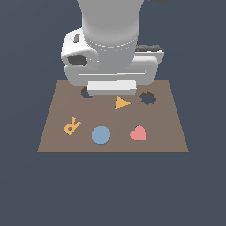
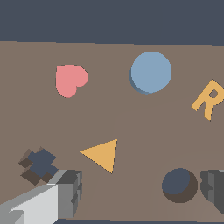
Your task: Insert a designated object into the corresponding slot on a board.
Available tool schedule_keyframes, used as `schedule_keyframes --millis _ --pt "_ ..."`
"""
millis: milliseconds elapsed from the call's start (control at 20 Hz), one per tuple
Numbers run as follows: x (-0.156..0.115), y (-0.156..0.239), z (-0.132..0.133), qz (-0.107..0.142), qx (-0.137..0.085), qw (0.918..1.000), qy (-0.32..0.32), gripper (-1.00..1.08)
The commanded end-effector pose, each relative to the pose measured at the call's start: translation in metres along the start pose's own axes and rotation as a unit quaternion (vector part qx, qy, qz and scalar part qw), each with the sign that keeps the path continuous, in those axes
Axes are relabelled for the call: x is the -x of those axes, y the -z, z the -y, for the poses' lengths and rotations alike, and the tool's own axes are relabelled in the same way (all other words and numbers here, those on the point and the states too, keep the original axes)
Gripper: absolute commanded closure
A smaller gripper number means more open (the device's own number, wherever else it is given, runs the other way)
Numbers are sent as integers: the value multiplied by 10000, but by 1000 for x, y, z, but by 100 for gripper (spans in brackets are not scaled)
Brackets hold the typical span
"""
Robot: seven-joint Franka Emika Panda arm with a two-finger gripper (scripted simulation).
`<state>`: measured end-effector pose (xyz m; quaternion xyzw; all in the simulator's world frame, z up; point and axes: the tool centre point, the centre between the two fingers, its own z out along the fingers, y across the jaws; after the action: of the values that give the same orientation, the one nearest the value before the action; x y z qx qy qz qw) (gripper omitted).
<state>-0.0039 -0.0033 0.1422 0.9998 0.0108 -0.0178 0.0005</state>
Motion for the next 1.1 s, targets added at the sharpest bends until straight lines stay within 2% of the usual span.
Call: schedule_keyframes --millis 0,700,1050 --pt "-7 -7 -2 -9 0 10000 -39 -92" --pt "-72 -64 -25 -124 -6 9991 -405 -92" --pt "-94 -81 -34 -161 -11 9985 -526 -92"
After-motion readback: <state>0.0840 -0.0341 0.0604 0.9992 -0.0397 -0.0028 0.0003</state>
